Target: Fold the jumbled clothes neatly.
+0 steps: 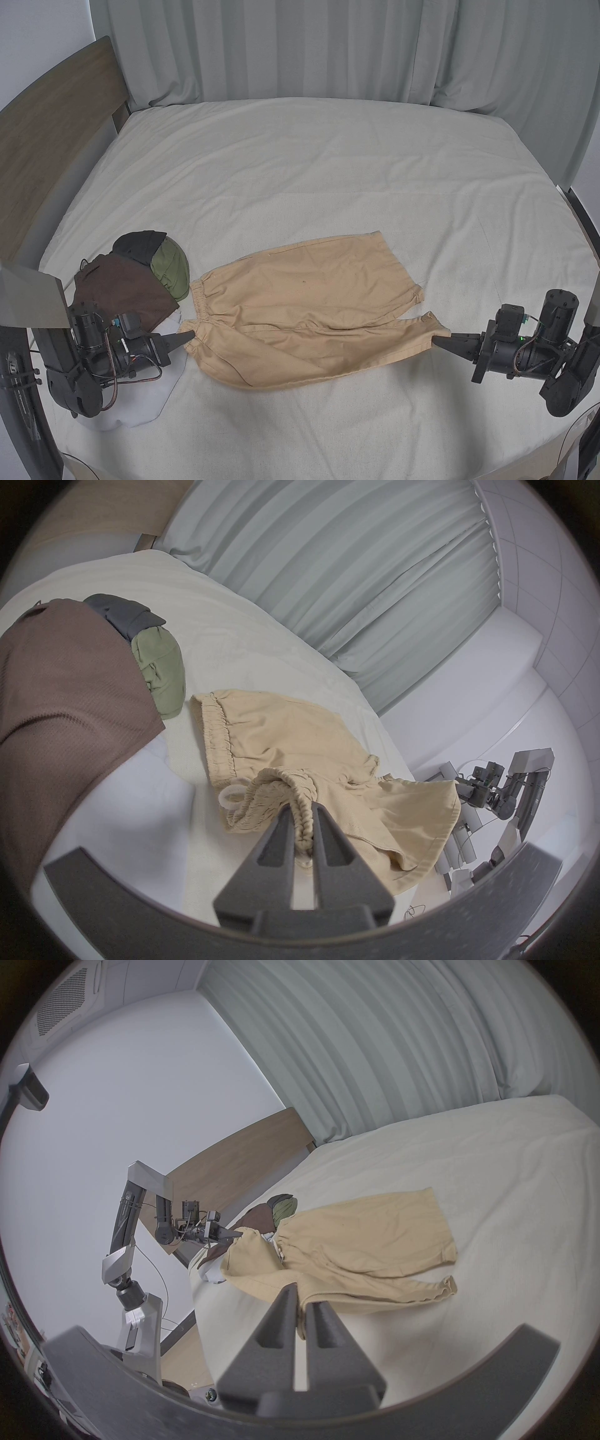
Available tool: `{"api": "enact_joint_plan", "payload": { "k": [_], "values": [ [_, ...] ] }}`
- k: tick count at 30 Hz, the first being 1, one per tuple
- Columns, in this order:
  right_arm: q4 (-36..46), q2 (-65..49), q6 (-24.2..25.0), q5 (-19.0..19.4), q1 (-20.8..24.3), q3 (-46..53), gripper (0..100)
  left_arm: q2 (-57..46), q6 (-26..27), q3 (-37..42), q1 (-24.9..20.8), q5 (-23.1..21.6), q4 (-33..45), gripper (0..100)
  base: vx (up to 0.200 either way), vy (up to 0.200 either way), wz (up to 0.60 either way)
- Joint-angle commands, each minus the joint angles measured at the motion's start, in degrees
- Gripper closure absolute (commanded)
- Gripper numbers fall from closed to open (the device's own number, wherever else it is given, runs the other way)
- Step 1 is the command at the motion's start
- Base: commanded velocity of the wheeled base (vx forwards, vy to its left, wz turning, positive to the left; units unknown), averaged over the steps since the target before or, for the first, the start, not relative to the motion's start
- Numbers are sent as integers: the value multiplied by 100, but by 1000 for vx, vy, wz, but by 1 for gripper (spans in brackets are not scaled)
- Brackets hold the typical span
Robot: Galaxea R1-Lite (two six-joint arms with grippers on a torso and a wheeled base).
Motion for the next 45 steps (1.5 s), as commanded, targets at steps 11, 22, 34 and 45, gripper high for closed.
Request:
{"api": "enact_joint_plan", "payload": {
  "k": [11, 22, 34, 45],
  "values": [
    [-3, 74, 402, -248, 62, -683, 100, -135, -13, -54, -35, 166, -3, 100, 0, 0, 0],
    [32, 224, 911, -380, 115, -1474, 100, -135, -48, -185, -44, 298, -3, 100, 0, 0, 0],
    [23, 742, 1210, -476, 44, -2239, 100, -126, -408, -449, -141, 764, 5, 100, 0, 0, 0],
    [58, 1138, 1360, -546, 35, -3056, 100, -126, -733, -783, -246, 1142, 5, 100, 0, 0, 0]
  ]
}}
